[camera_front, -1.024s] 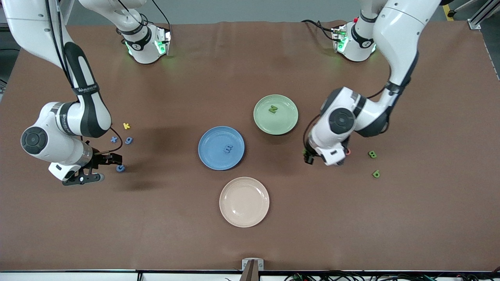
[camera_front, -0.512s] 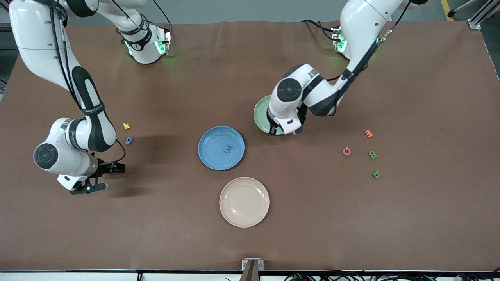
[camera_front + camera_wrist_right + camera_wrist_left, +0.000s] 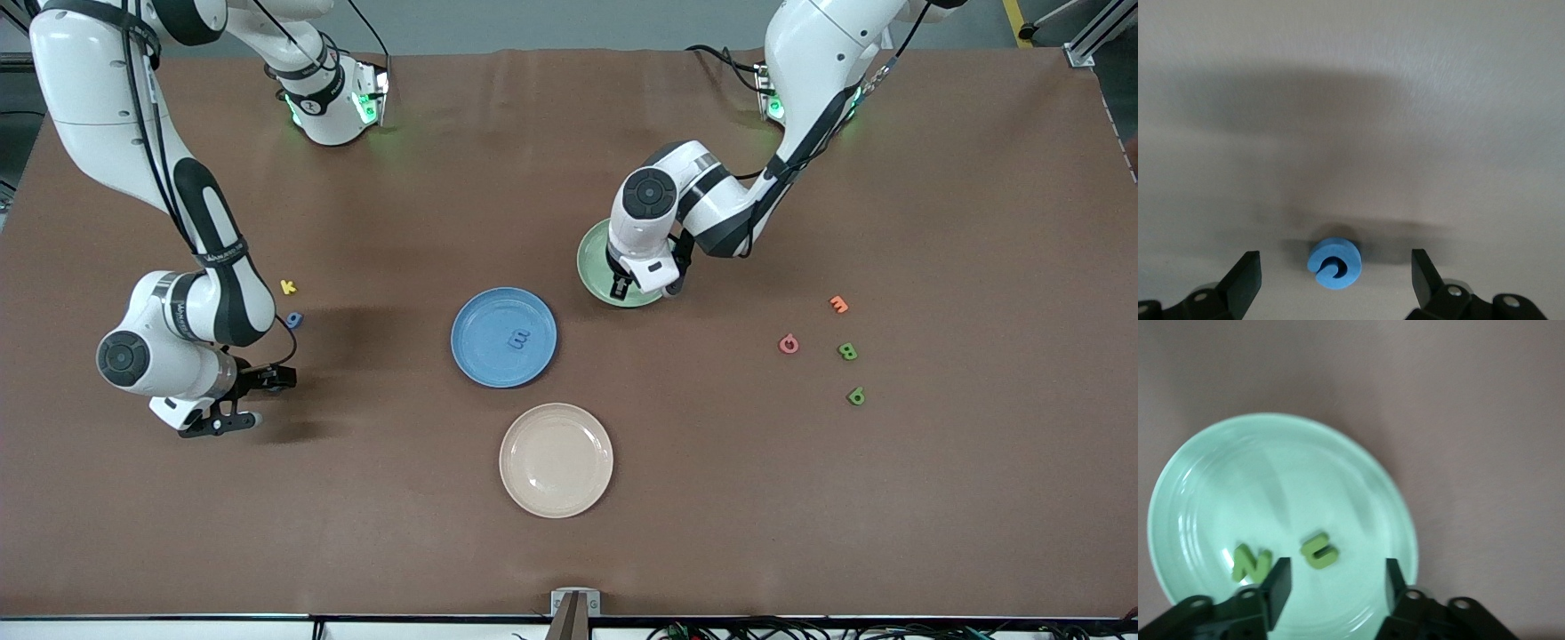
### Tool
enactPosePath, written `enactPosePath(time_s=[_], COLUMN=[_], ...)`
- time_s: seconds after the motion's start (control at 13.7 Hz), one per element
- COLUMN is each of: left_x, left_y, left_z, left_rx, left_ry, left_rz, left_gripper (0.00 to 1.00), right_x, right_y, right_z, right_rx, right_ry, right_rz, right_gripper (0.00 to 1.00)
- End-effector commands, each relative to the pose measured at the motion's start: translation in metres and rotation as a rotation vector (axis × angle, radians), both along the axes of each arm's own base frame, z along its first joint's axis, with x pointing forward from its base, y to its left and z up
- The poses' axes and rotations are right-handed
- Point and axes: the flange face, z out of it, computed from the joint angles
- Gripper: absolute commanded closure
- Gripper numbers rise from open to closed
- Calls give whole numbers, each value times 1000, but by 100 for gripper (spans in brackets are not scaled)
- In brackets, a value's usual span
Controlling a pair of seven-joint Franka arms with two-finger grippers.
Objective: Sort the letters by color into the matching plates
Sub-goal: 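Carry the blue c to the blue plate while the left gripper grasps green b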
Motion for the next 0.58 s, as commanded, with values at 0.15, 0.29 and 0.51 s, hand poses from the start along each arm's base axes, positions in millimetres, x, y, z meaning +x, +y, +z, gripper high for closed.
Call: enactPosePath(time_s=[0.15,0.29,0.51], left_x=[75,112,145], left_y=[87,121,186], left_z=[40,49,47], left_rx=[88,83,92], left_ry=[-155,-179,-164], left_rz=[-85,-178,-418], left_gripper=[0,0,0], right_x=[-12,-10,-8], right_y=[0,0,-1], right_z=[-7,-6,-6], right_rx=[10,10,8], right_ry=[-10,-16,-25], right_rz=[-14,-13,-13], right_gripper=[8,27,48])
